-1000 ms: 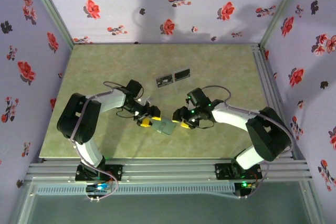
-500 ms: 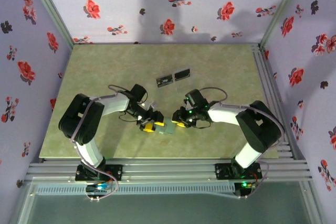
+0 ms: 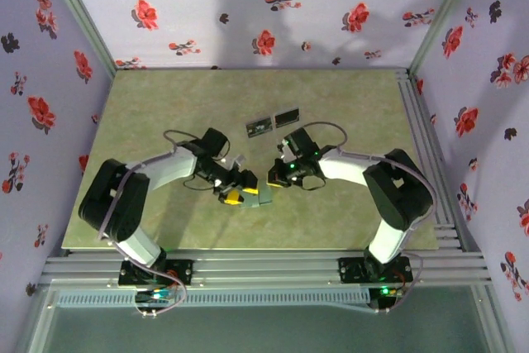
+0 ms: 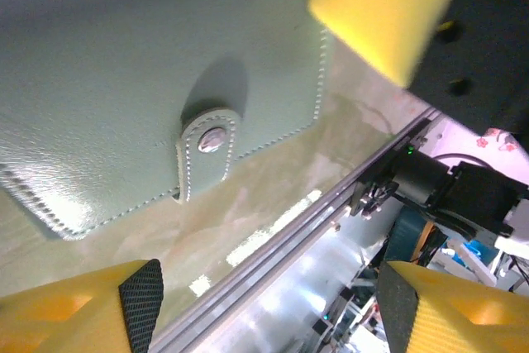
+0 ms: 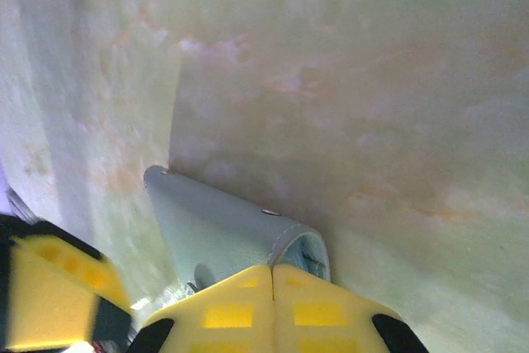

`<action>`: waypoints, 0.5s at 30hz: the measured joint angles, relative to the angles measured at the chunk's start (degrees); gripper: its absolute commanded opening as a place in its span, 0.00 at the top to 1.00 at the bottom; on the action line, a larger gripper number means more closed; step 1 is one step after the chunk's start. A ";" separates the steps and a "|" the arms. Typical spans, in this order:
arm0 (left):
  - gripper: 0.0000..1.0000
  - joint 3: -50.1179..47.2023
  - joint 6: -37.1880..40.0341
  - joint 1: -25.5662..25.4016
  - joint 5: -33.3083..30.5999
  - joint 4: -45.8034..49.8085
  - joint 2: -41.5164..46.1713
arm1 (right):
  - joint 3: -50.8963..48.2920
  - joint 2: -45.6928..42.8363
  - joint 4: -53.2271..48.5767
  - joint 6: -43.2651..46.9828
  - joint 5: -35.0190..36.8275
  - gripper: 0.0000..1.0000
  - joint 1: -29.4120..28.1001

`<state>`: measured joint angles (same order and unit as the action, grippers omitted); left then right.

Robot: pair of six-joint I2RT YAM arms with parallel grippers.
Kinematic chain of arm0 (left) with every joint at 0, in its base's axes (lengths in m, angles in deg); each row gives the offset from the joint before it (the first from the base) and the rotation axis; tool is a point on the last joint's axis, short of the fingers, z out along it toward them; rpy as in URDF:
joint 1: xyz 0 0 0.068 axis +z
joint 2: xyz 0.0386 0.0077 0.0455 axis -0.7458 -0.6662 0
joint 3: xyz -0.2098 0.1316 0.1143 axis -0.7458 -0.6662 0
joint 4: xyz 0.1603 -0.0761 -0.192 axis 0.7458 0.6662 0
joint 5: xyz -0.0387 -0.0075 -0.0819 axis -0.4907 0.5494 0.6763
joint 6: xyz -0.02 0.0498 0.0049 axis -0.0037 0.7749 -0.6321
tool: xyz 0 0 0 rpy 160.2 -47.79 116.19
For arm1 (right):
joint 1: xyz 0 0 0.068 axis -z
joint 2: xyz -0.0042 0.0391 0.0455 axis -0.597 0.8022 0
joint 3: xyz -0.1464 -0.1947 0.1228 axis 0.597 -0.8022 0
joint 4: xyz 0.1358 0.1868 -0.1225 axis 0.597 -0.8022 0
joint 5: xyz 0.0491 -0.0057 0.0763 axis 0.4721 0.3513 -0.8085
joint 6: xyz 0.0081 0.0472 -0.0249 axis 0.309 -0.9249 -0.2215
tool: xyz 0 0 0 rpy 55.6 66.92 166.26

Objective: Put the credit cards into the card holder

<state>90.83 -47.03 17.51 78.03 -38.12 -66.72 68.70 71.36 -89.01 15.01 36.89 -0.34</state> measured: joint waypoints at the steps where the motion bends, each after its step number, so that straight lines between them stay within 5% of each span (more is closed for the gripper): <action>1: 0.25 0.68 0.59 0.72 -0.48 0.94 0.83 | 1.09 -0.02 -1.88 2.38 0.26 1.00 0.00; 11: 0.24 1.95 7.54 7.32 -7.41 6.05 6.16 | 11.61 1.18 -16.98 32.70 2.82 1.00 -0.68; 13: 0.24 0.83 8.15 7.32 -7.78 5.90 6.10 | 14.71 3.23 -18.03 35.91 4.63 0.75 -1.44; 15: 0.25 0.17 8.83 7.32 -7.87 5.84 5.75 | 16.04 4.96 -16.68 37.35 6.93 0.69 -2.27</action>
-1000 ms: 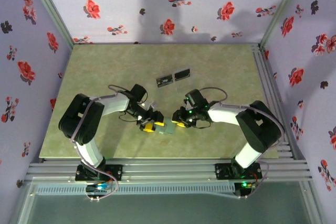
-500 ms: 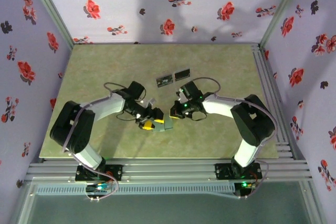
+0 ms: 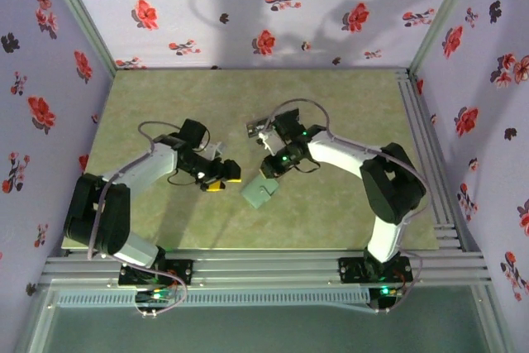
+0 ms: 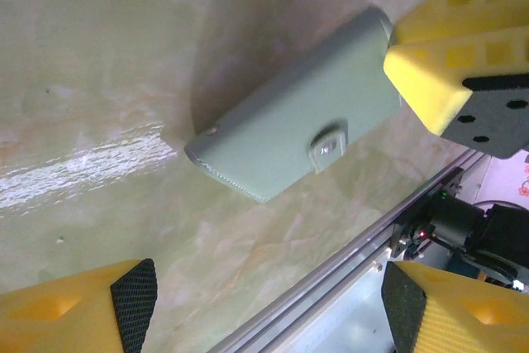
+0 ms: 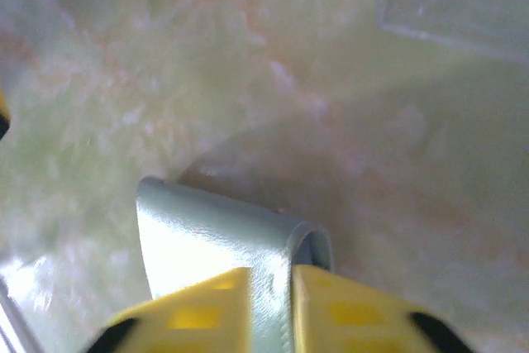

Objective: Put the credit cards into the card holder

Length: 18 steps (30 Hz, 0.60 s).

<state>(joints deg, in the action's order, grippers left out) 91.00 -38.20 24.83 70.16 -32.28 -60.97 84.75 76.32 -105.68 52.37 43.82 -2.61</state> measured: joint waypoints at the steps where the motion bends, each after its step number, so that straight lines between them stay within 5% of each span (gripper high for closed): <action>1: 0.25 0.00 0.44 0.00 -0.09 -0.09 -0.42 | 0.13 0.48 0.57 0.02 0.81 0.67 -0.17; 6: 0.26 0.00 1.66 -0.68 -0.31 -0.94 -3.32 | -0.70 -0.09 1.29 -3.87 3.69 0.61 -0.68; 11: 0.26 -0.04 1.81 -2.84 -0.28 -2.95 -4.70 | -10.56 -10.08 2.69 -14.21 4.46 0.53 -0.66; 18: 0.30 2.27 1.86 -5.60 -0.28 -3.87 -11.28 | -19.56 -12.44 9.42 -28.44 1.31 0.56 0.04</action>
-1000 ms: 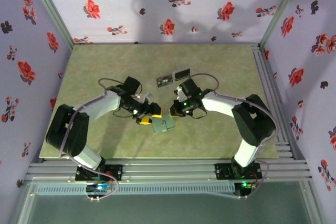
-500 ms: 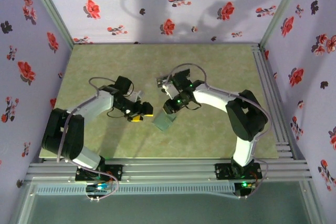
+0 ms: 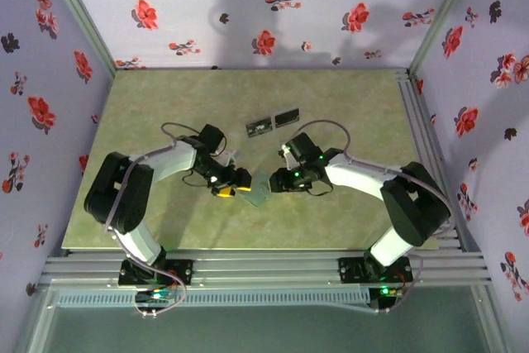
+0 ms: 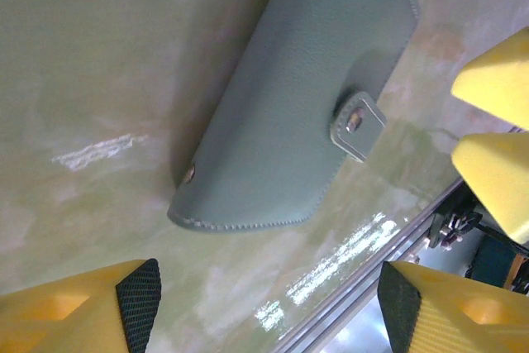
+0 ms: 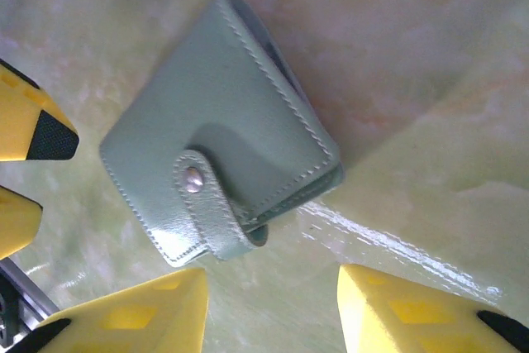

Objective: Put the credit cards into the card holder

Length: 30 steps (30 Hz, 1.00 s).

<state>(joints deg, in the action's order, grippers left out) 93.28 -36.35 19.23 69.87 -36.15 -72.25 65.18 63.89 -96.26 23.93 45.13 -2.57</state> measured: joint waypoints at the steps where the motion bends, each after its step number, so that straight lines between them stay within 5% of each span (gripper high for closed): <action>1: 0.31 0.50 0.07 -0.11 0.00 0.00 -0.94 | -0.39 0.68 0.96 -1.29 -0.39 0.57 0.33; 15: 0.33 2.03 0.28 -1.79 -2.08 -0.17 -4.02 | -0.02 8.52 10.45 -7.06 -5.95 0.69 2.34; 19: 0.43 1.97 -1.14 -2.43 -1.88 -1.25 -4.04 | 0.00 9.44 12.46 -7.23 -6.67 0.76 2.45; 25: 0.71 0.72 -3.52 -2.51 -1.20 -3.15 -4.04 | 0.02 9.90 15.50 -7.23 -7.37 0.79 2.45; 30: 0.91 -0.31 -4.31 -2.51 -0.50 -4.31 -3.56 | 0.07 9.99 15.65 -6.95 -7.02 0.66 2.43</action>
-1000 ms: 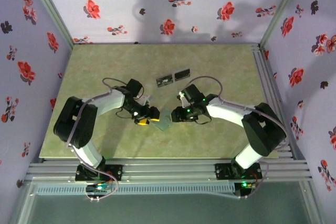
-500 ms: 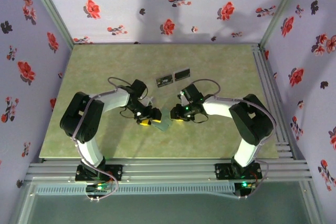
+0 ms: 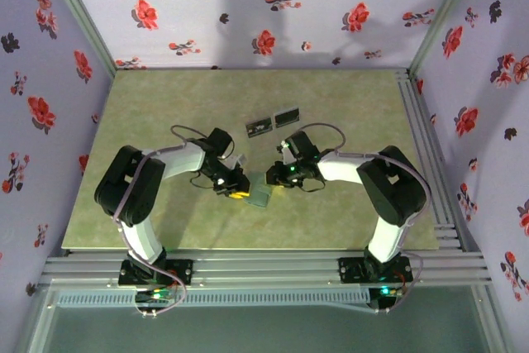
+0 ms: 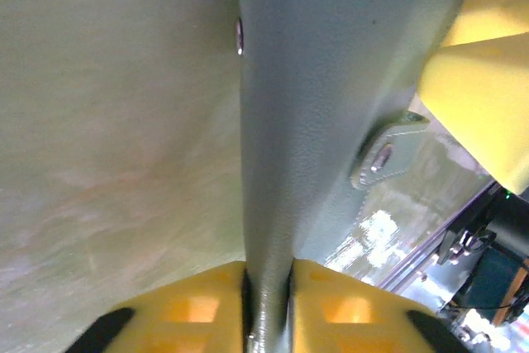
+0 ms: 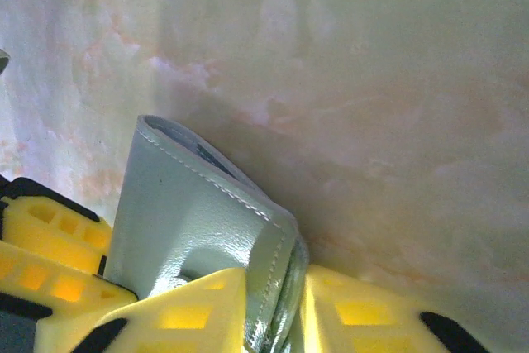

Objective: Put the credit cards into the card holder

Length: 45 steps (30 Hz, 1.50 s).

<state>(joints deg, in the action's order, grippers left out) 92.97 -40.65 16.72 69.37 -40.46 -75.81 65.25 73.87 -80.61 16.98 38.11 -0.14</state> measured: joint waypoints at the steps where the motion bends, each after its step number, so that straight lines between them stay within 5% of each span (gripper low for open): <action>1: 0.93 -0.22 -0.11 0.00 0.17 -0.20 0.37 | 0.00 -0.24 -0.46 0.48 0.35 0.62 0.00; 6: 0.96 -1.07 -1.29 0.00 1.01 -1.09 2.91 | -0.72 -5.62 -4.26 4.39 5.25 0.53 -1.62; 13: 0.96 -1.75 -3.43 0.00 3.74 -2.71 4.63 | -0.61 -8.92 -6.84 9.73 13.46 0.51 -11.82; 19: 0.97 -3.89 -7.04 -0.04 6.23 -6.32 5.46 | -0.61 -7.72 -7.69 10.23 22.25 0.54 -12.96; 29: 0.96 -4.98 -8.52 -0.48 7.19 -10.54 5.51 | -0.63 -7.98 -6.60 8.15 28.55 1.00 -14.14; 37: 0.94 -4.90 -7.32 -0.92 8.28 -6.03 6.69 | -3.93 -10.99 -9.75 -0.33 40.44 1.00 -9.88; 41: 0.68 -5.31 -7.10 -0.96 8.17 -6.01 6.69 | -7.45 -13.84 -8.85 -1.57 40.04 1.00 -6.82; 43: 0.65 -5.49 -7.26 -0.98 8.07 -6.01 6.67 | -7.98 -14.88 -8.85 -1.49 38.69 1.00 -6.51; 45: 0.64 -5.53 -7.37 -0.98 8.07 -6.01 6.69 | -7.98 -15.74 -8.20 -0.90 36.09 0.73 -6.25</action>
<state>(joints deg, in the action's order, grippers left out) 87.44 -48.02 15.74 77.44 -46.47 -69.12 57.27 58.14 -88.81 16.08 74.20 -6.39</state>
